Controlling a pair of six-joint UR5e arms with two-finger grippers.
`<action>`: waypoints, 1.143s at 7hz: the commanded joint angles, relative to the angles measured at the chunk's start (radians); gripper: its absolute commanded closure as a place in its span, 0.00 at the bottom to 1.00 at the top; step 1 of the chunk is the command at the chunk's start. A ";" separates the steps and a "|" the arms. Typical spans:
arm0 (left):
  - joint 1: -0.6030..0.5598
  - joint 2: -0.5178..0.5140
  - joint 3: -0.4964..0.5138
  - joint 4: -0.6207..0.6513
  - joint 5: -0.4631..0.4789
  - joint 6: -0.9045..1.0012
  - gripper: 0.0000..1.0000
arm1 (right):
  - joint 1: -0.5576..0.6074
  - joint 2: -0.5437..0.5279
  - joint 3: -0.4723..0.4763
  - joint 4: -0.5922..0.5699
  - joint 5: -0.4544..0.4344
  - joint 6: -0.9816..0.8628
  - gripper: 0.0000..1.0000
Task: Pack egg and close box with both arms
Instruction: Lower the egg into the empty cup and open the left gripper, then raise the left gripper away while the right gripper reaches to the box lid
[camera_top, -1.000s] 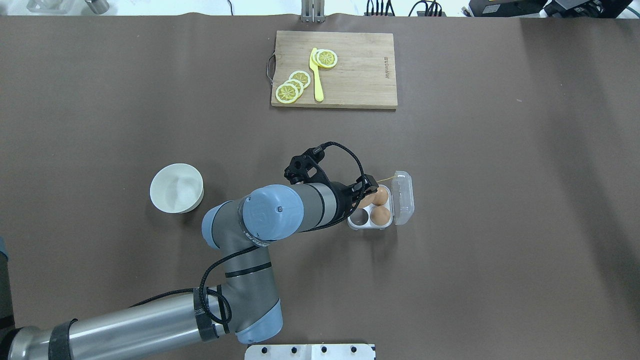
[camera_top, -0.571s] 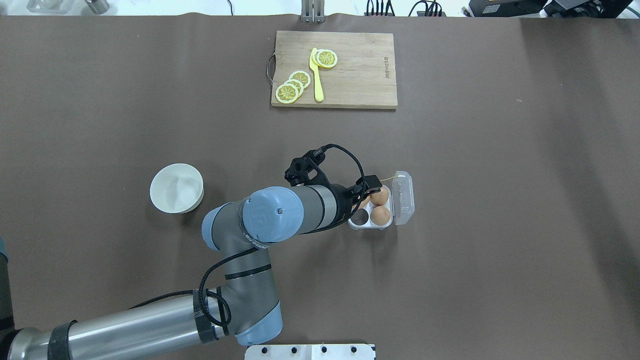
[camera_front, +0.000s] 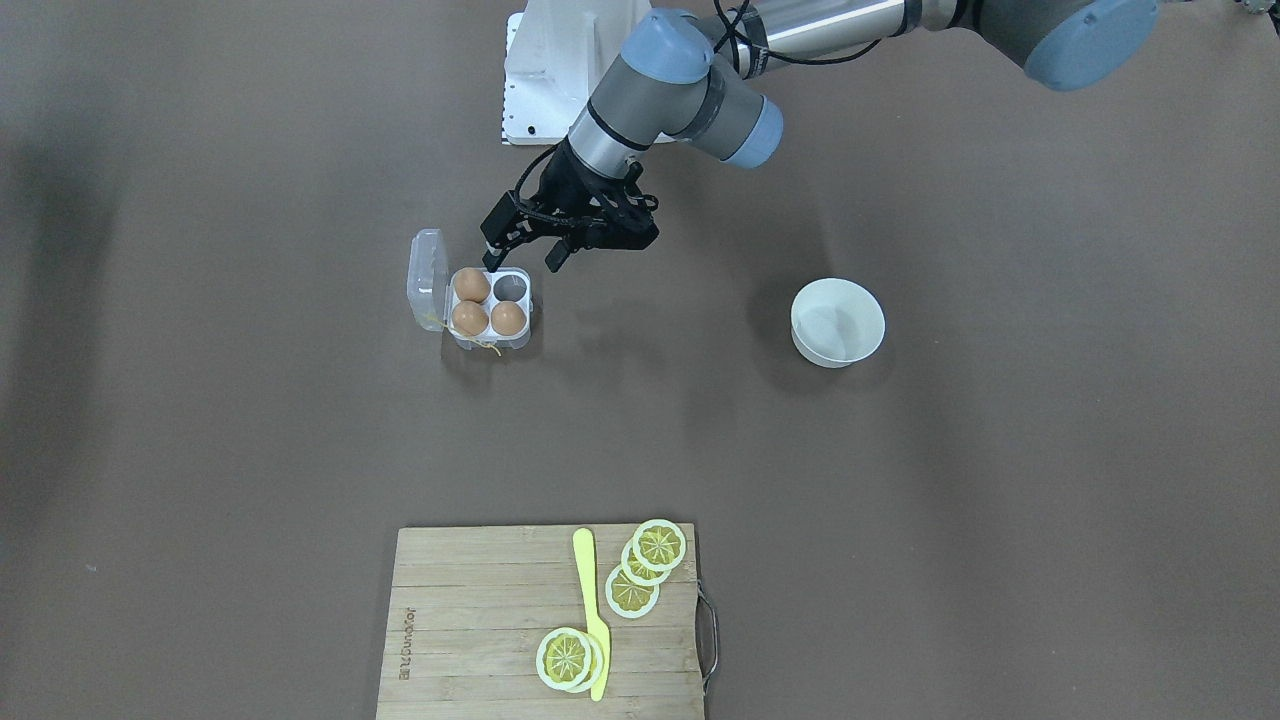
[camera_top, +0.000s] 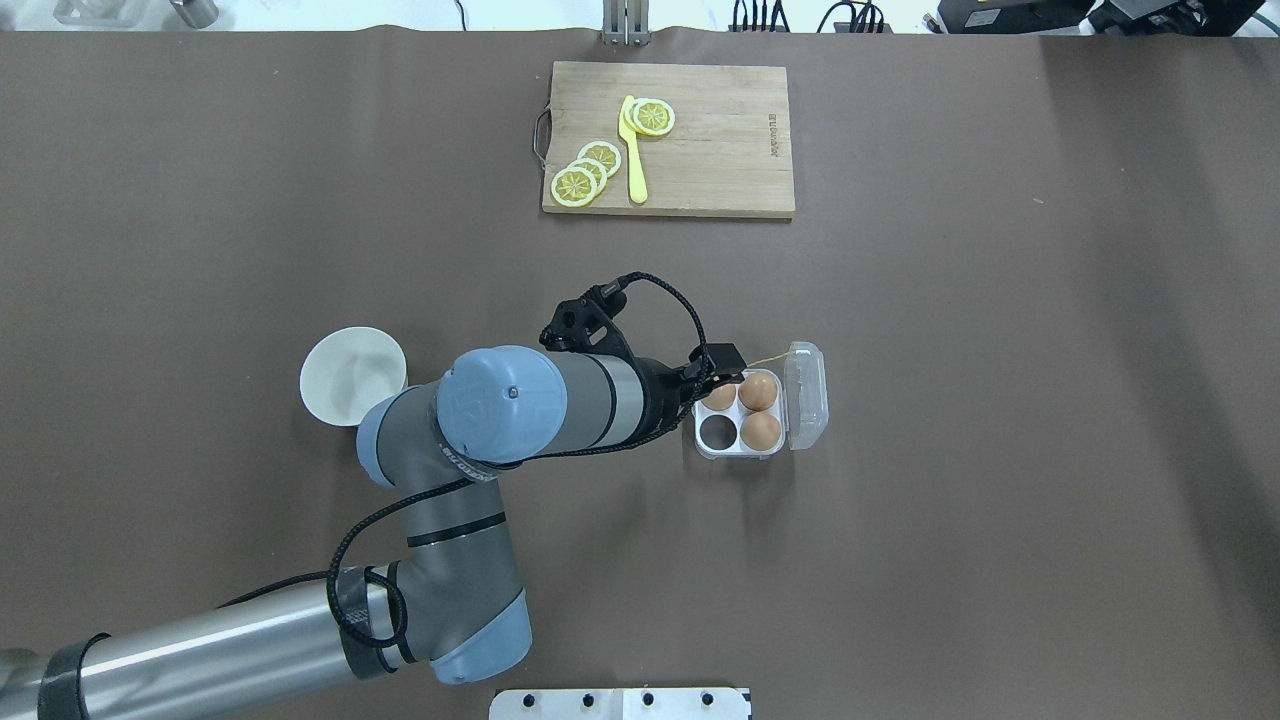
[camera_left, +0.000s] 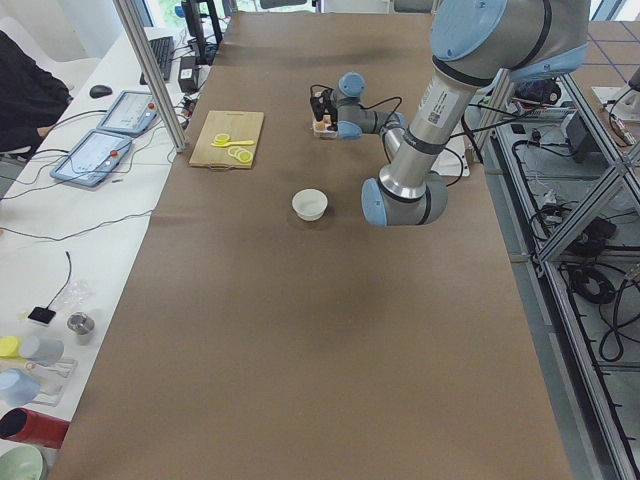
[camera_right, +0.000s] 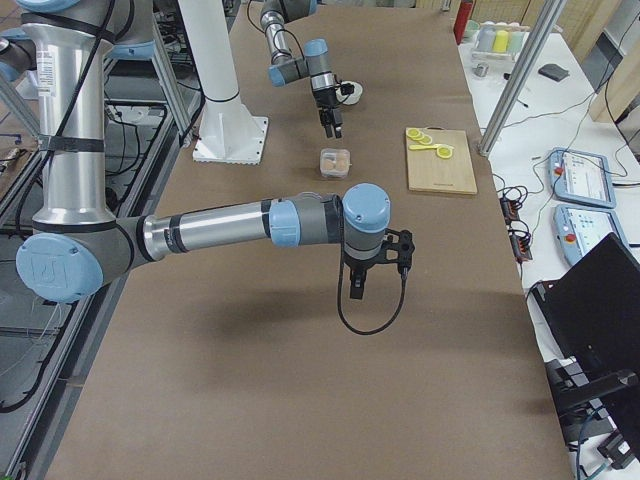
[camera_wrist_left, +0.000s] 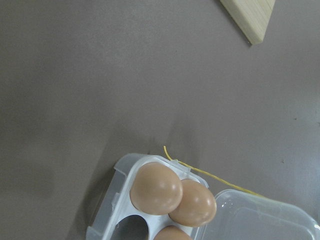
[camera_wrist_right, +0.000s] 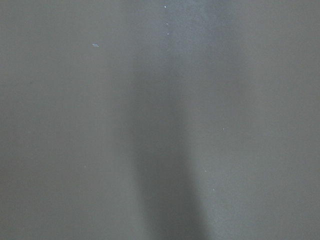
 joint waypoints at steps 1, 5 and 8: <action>-0.121 0.000 -0.100 0.179 -0.151 0.025 0.01 | -0.041 0.010 0.037 0.011 0.057 0.065 0.01; -0.319 0.009 -0.282 0.497 -0.383 0.171 0.01 | -0.353 0.050 0.173 0.207 -0.012 0.518 0.43; -0.325 0.047 -0.283 0.494 -0.385 0.173 0.01 | -0.703 0.063 0.156 0.603 -0.284 1.052 0.93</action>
